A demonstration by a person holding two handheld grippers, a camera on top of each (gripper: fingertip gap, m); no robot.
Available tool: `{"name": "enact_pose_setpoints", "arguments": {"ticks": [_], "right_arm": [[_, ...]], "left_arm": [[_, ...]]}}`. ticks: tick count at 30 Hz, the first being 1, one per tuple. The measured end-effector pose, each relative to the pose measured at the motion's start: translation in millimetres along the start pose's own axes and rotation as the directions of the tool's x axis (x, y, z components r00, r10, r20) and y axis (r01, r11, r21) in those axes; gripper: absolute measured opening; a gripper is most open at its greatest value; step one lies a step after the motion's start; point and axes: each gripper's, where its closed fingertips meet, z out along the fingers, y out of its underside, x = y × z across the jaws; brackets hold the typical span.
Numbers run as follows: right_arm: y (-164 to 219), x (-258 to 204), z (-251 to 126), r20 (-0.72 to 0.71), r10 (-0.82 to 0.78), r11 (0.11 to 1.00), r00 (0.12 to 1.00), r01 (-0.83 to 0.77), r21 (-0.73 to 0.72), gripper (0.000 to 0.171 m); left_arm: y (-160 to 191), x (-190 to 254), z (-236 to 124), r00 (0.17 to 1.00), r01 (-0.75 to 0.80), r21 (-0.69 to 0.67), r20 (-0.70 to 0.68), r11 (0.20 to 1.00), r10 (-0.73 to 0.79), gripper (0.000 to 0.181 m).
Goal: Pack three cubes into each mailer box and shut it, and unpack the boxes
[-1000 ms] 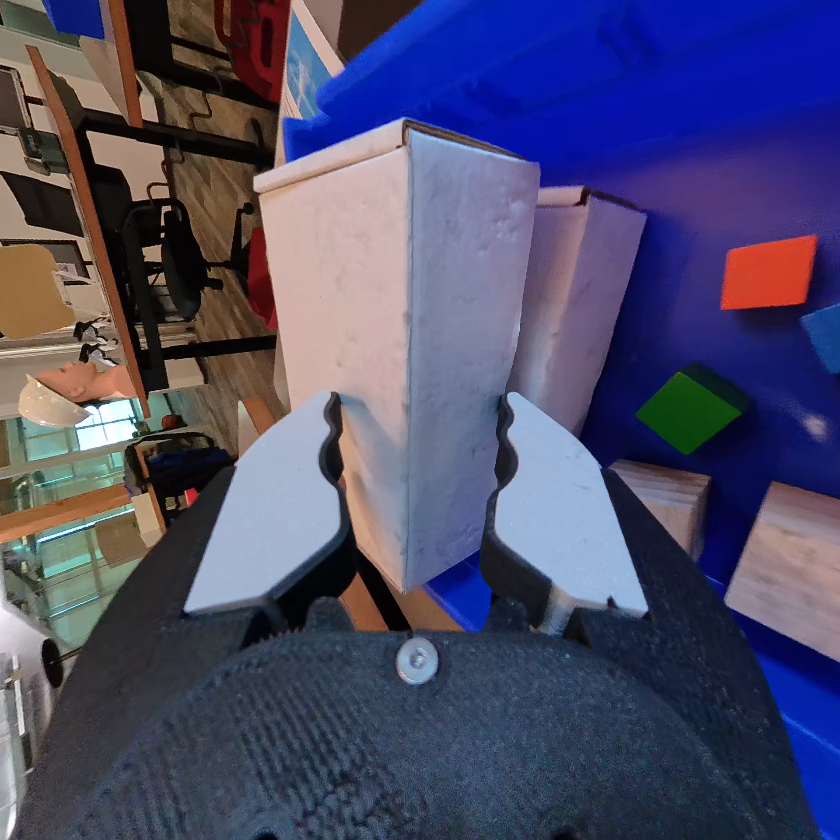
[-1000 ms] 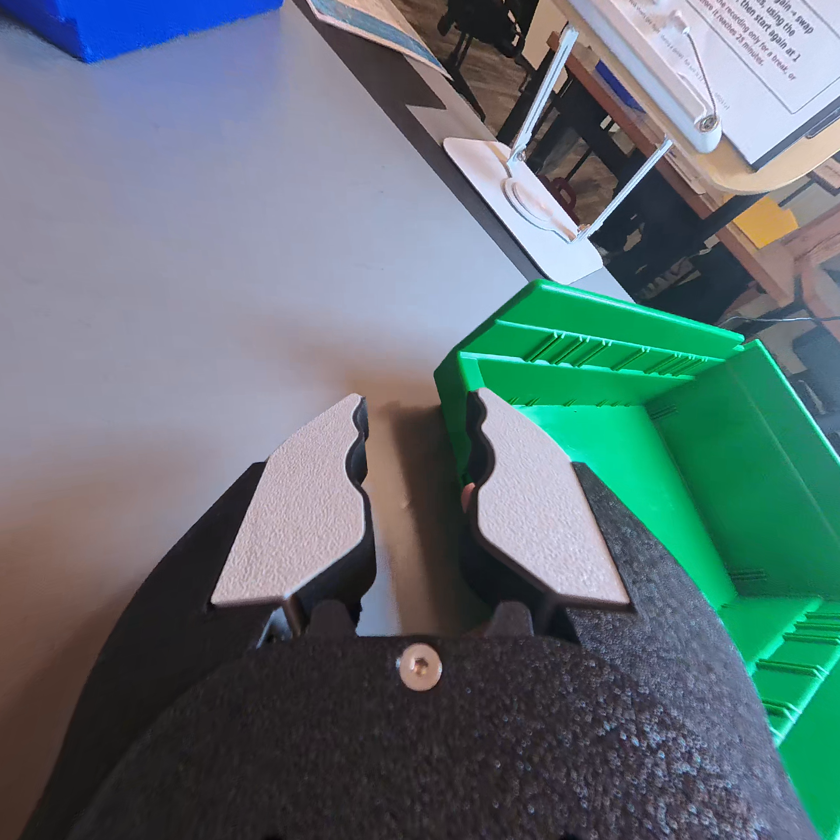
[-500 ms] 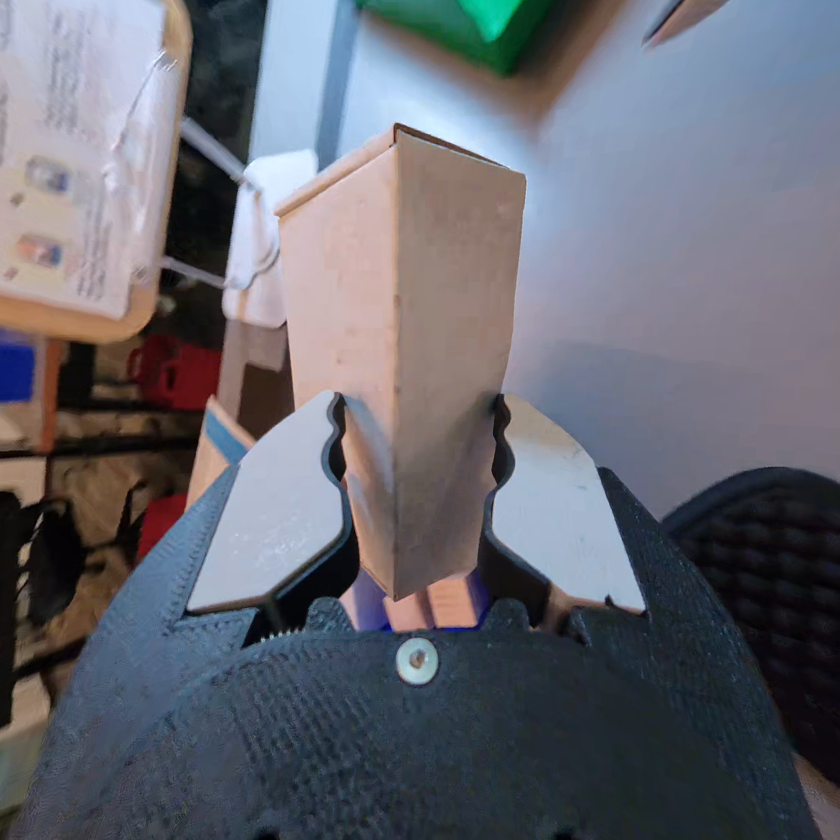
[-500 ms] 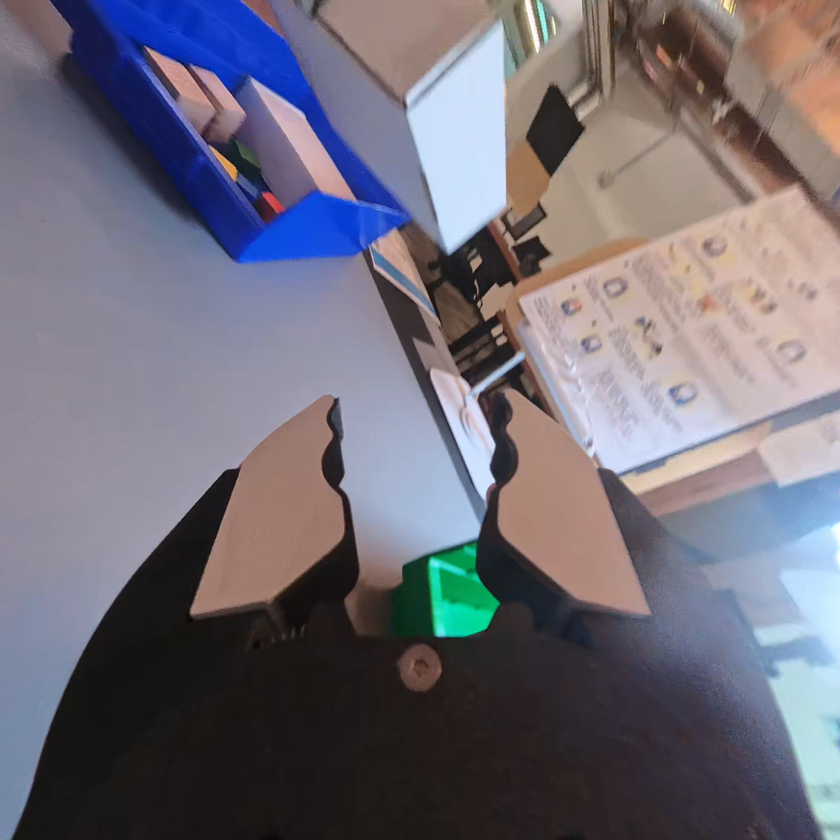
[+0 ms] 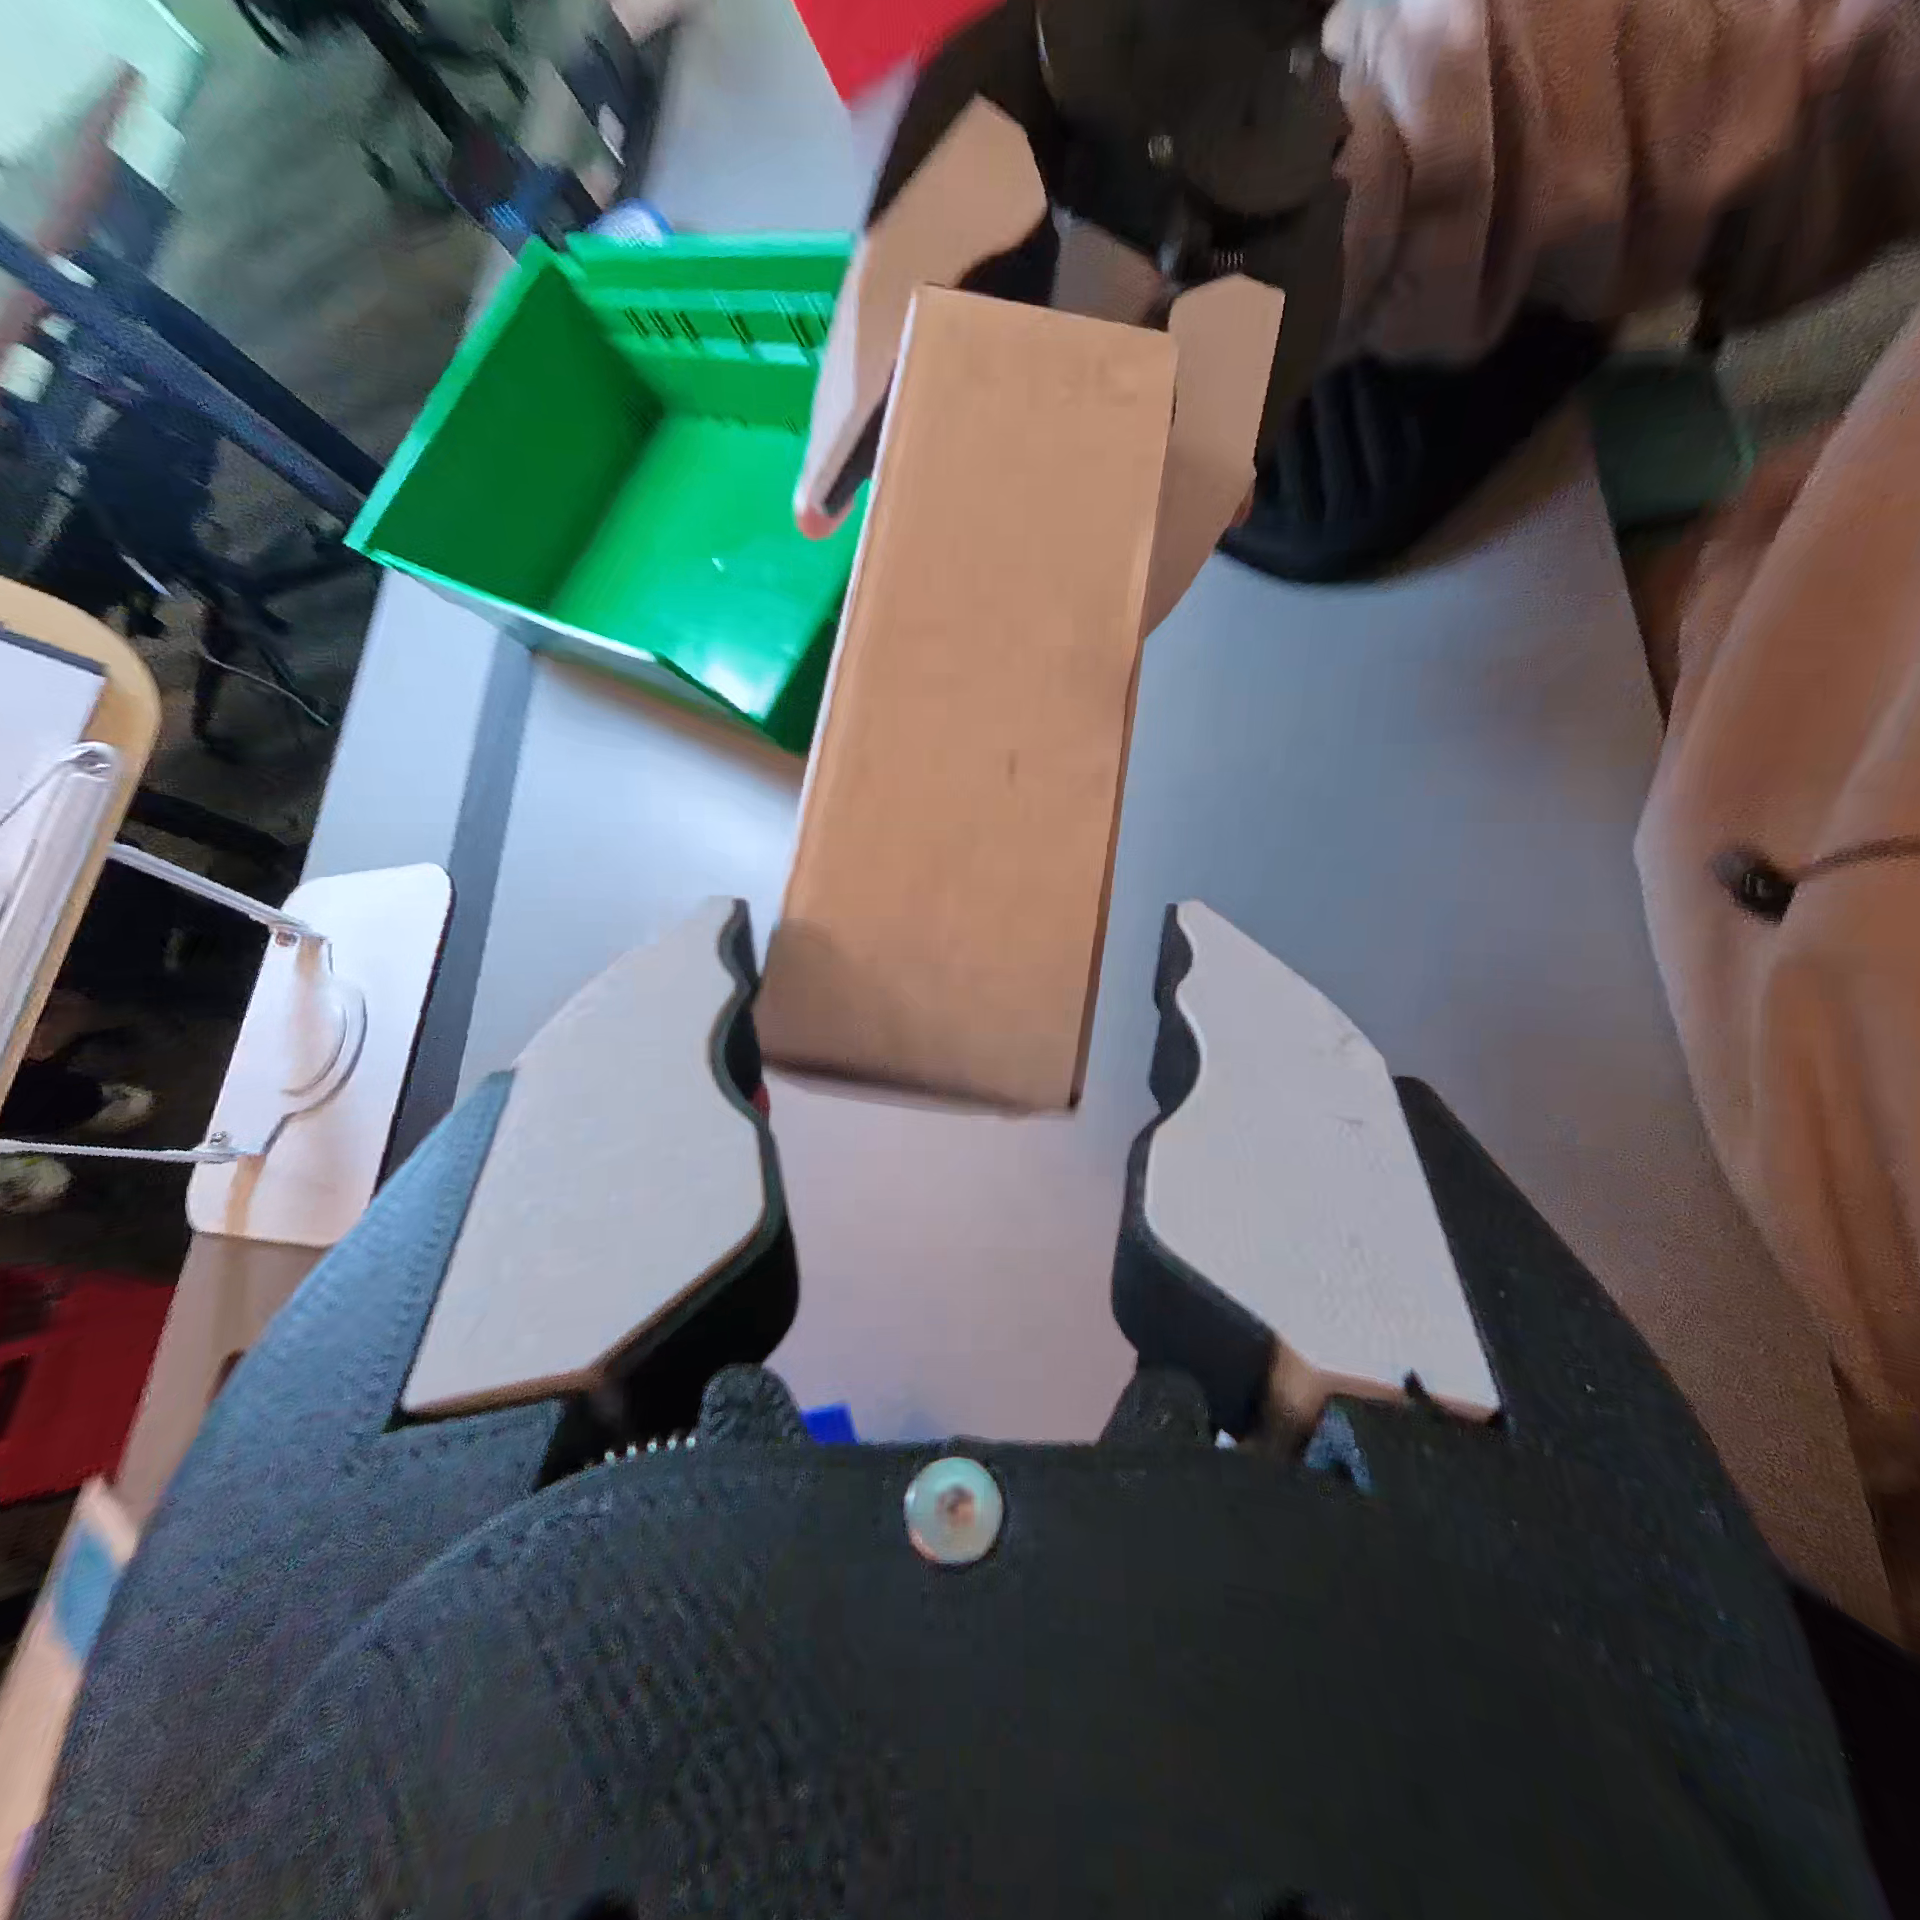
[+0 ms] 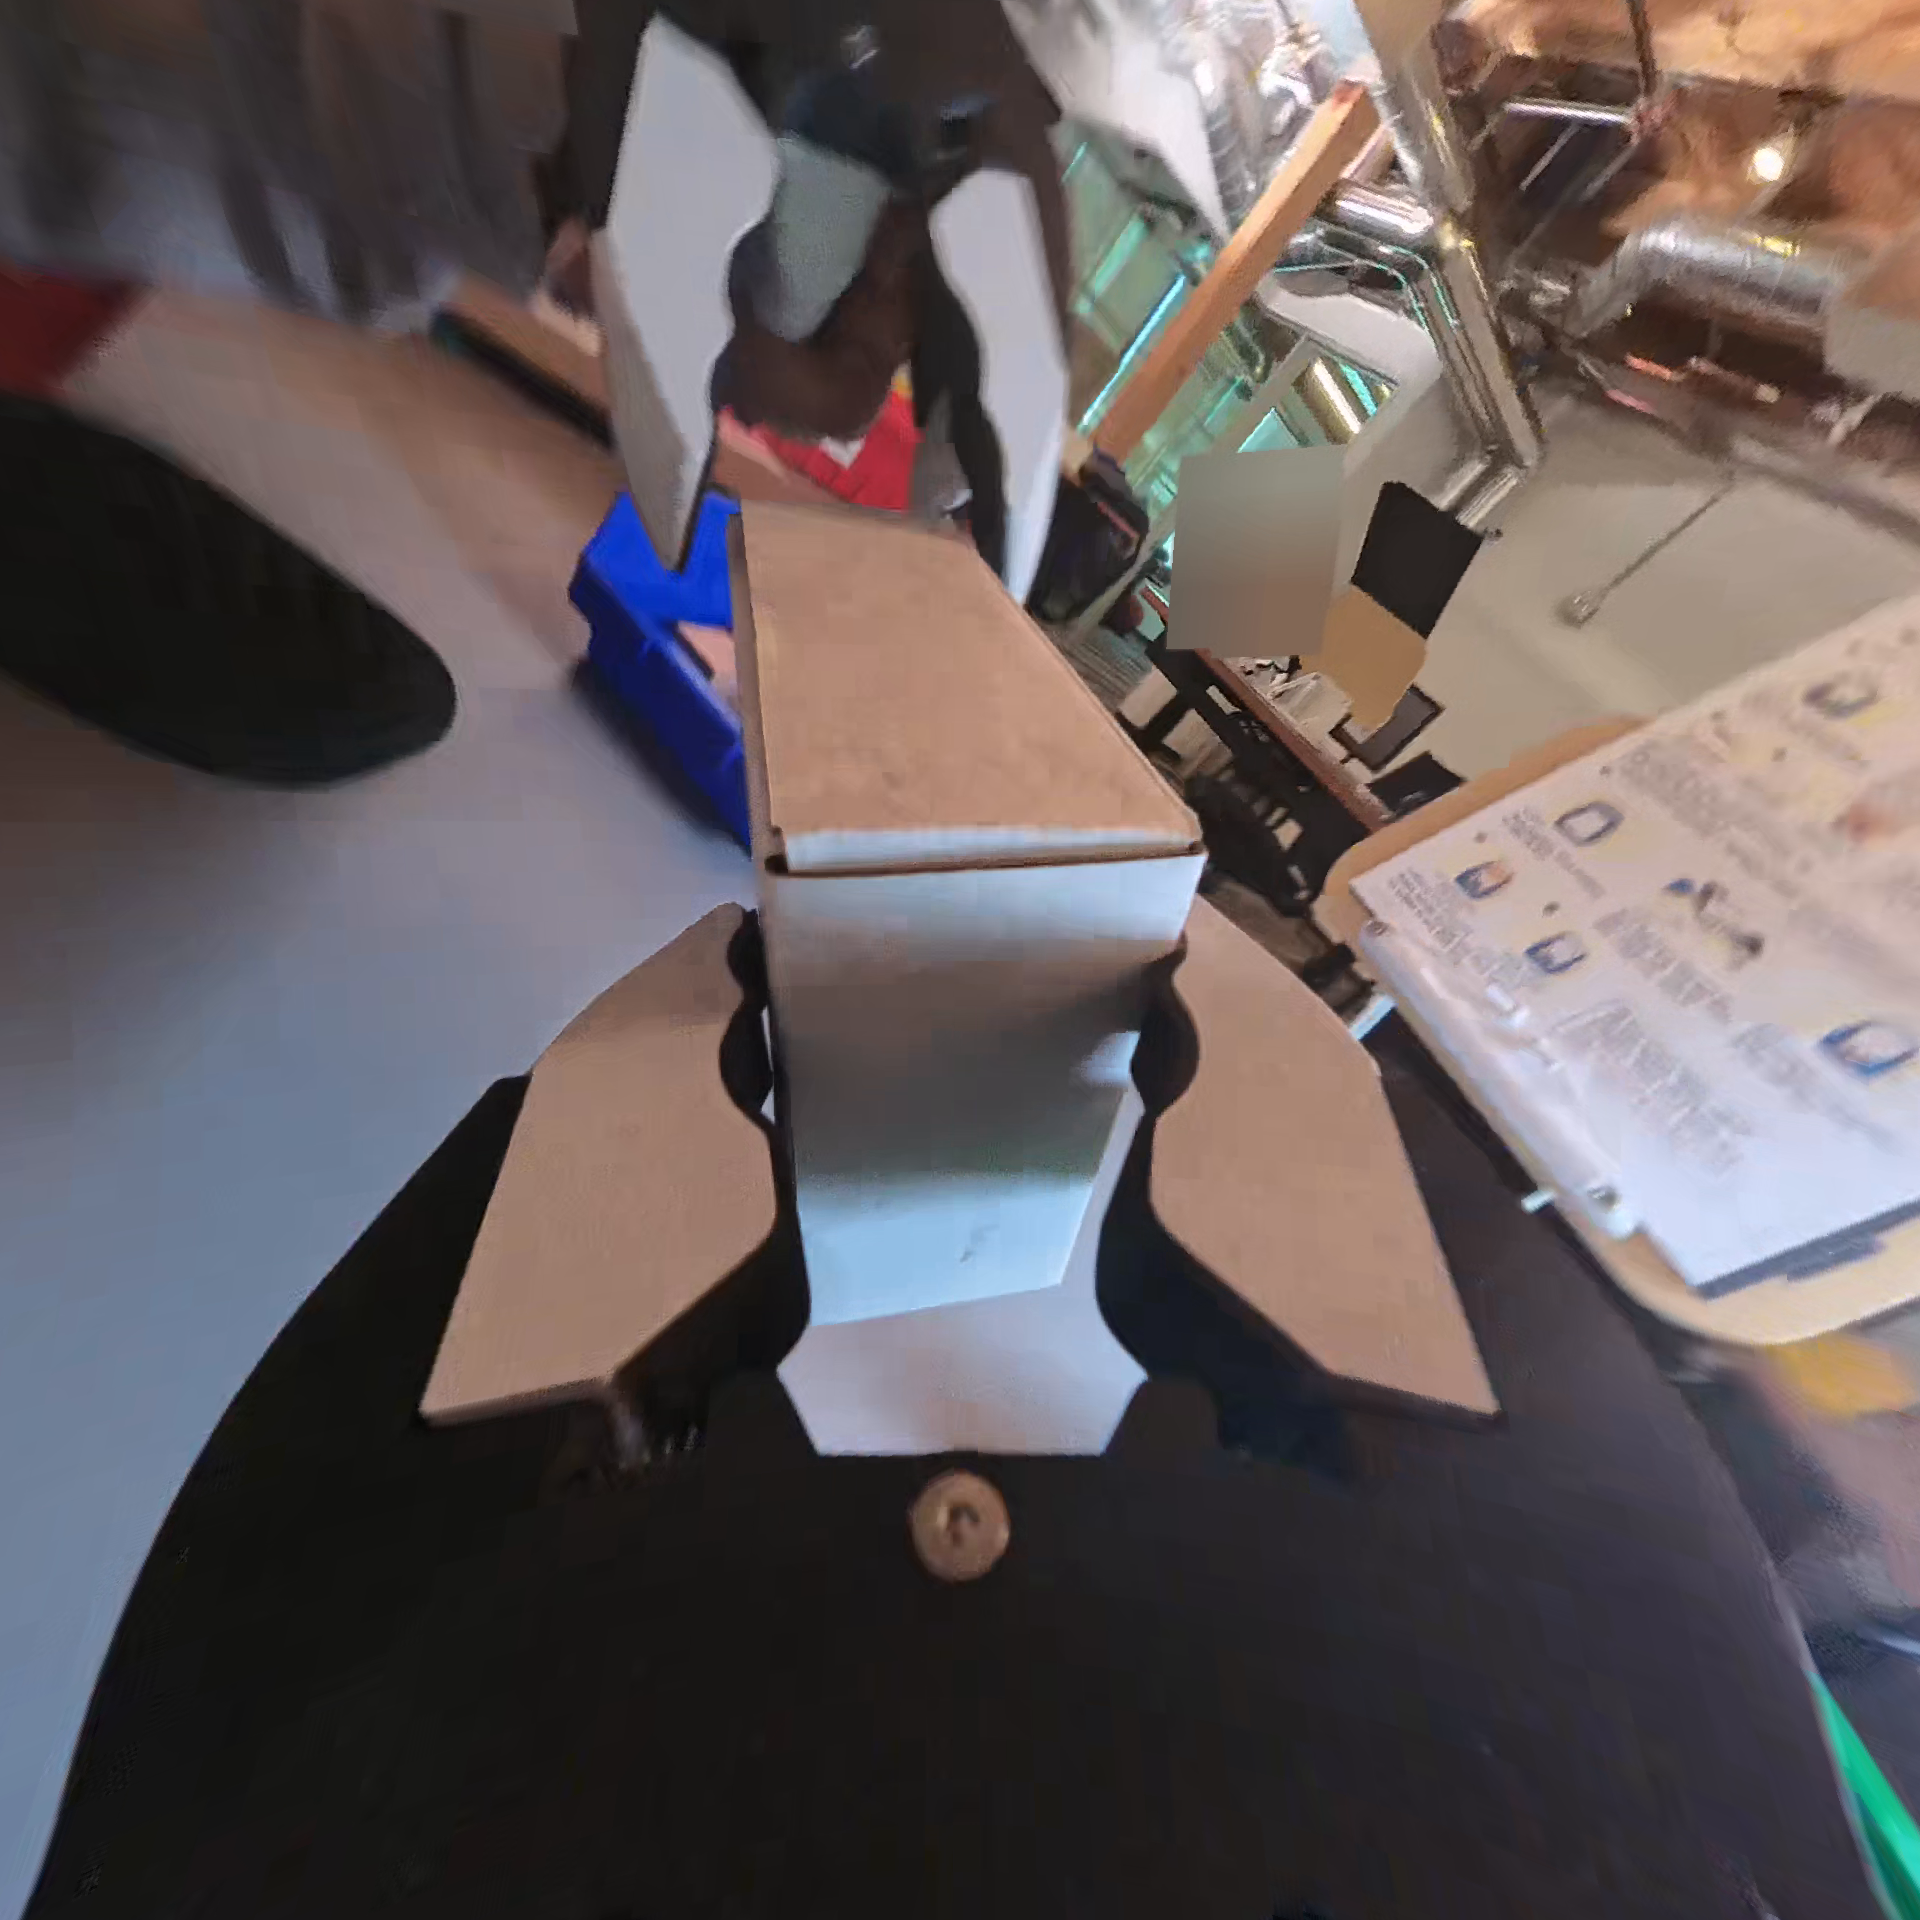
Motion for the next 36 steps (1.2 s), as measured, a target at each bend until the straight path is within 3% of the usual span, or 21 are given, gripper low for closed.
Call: {"name": "enact_pose_setpoints", "arguments": {"ticks": [1, 3, 6, 10, 14, 17, 21, 24, 27, 36], "right_arm": [[0, 8, -7, 0.018, 0.093, 0.995, 0.995, -0.094, 0.037, 0.069], [-3, 23, -19, 0.038, 0.246, 0.962, 0.969, -0.249, 0.116, 0.068], [-3, 34, -24, 0.084, 0.380, 0.903, 0.921, -0.390, 0.181, 0.068], [4, 12, -14, 0.194, 0.465, 0.859, 0.864, -0.494, 0.136, 0.069], [35, 1, -5, 0.202, 0.515, 0.854, 0.833, -0.520, -0.028, 0.068], [40, 6, -2, 0.157, 0.495, 0.868, 0.855, -0.493, -0.053, 0.074], [41, 19, -4, 0.007, 0.323, 0.942, 0.946, -0.321, -0.094, 0.074], [29, 21, -2, -0.090, 0.139, 0.980, 0.986, -0.150, -0.132, 0.059], [20, 16, 4, -0.126, 0.038, 0.983, 0.991, -0.060, -0.172, 0.049], [24, 9, 15, -0.164, -0.236, 0.925, 0.958, 0.169, -0.340, 0.042]], "left_arm": [[-5, -6, -4, 0.998, 0.050, 0.088, 0.023, 0.995, -0.052, 0.078], [-8, -24, -9, 0.983, 0.114, 0.247, 0.112, 0.962, -0.145, 0.083], [-10, -20, 2, 0.968, 0.204, 0.388, 0.055, 0.899, -0.244, 0.083], [-7, -12, 35, 0.968, 0.190, 0.420, 0.073, 0.888, -0.242, 0.080], [16, -11, 43, 0.963, 0.203, 0.365, 0.093, 0.909, -0.252, 0.078], [33, -10, 41, 0.952, 0.243, 0.354, 0.091, 0.903, -0.292, 0.078], [48, -14, 39, 0.938, 0.270, 0.327, 0.121, 0.906, -0.324, 0.077], [52, -16, 42, 0.927, 0.297, 0.299, 0.135, 0.907, -0.349, 0.077], [57, -14, 49, 0.922, 0.318, 0.263, 0.137, 0.911, -0.362, 0.077], [60, -13, 57, 0.907, 0.341, 0.209, 0.183, 0.917, -0.379, 0.077]]}}
